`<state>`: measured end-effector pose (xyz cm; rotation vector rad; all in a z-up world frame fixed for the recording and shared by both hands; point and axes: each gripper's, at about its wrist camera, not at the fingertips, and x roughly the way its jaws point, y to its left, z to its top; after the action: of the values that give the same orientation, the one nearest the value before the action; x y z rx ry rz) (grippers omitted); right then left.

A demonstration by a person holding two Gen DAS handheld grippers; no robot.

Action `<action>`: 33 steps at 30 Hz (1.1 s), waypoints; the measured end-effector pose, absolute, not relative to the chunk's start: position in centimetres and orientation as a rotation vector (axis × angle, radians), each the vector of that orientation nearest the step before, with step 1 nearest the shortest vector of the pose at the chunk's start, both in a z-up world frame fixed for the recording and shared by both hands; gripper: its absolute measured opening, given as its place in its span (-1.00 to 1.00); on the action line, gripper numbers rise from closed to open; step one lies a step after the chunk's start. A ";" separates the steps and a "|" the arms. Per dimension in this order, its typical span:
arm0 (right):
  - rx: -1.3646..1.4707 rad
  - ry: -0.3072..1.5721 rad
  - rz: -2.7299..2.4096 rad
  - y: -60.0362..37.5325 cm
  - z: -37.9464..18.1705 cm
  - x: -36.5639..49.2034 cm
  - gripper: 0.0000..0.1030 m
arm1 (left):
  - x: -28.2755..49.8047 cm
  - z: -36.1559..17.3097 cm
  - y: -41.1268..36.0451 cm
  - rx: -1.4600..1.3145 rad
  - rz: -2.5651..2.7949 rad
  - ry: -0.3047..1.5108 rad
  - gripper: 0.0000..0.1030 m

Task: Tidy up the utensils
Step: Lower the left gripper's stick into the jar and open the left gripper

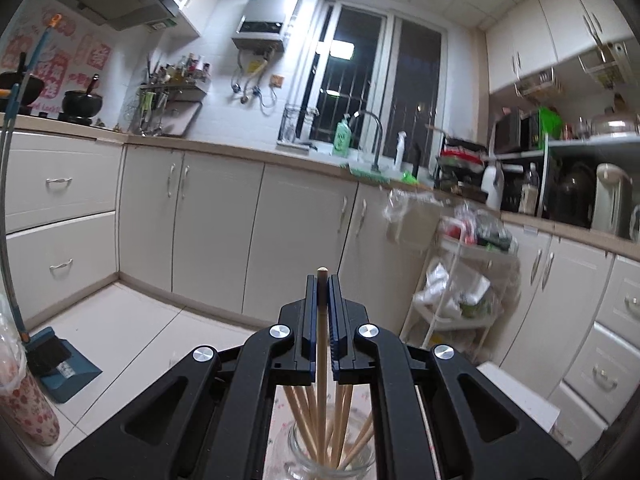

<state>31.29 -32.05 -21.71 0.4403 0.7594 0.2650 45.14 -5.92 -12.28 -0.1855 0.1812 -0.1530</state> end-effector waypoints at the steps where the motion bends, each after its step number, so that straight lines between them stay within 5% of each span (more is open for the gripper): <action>1: 0.443 0.757 0.266 -32.0 -21.6 31.3 -0.89 | 45.2 -12.5 -6.0 -0.181 -0.154 0.187 -0.91; 17: 0.561 0.479 0.323 -31.0 -13.7 33.9 -0.89 | 44.3 -15.0 -6.3 -0.051 -0.192 0.301 -0.89; 20: 0.583 0.406 0.350 -30.1 -11.4 34.9 -0.89 | 43.4 -14.6 -5.2 -0.055 -0.192 0.302 -0.63; 22: 0.593 0.345 0.369 -29.2 -9.7 35.6 -0.89 | 42.5 -14.1 -4.4 -0.071 -0.180 0.285 -0.16; 33: 0.558 0.096 0.341 -24.0 -5.1 40.7 -0.89 | 40.6 -16.6 2.6 -0.254 -0.039 0.314 0.25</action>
<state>40.70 -23.99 -5.08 0.5585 0.0958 0.3411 40.58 2.63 -16.63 -0.2543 0.3138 -0.0387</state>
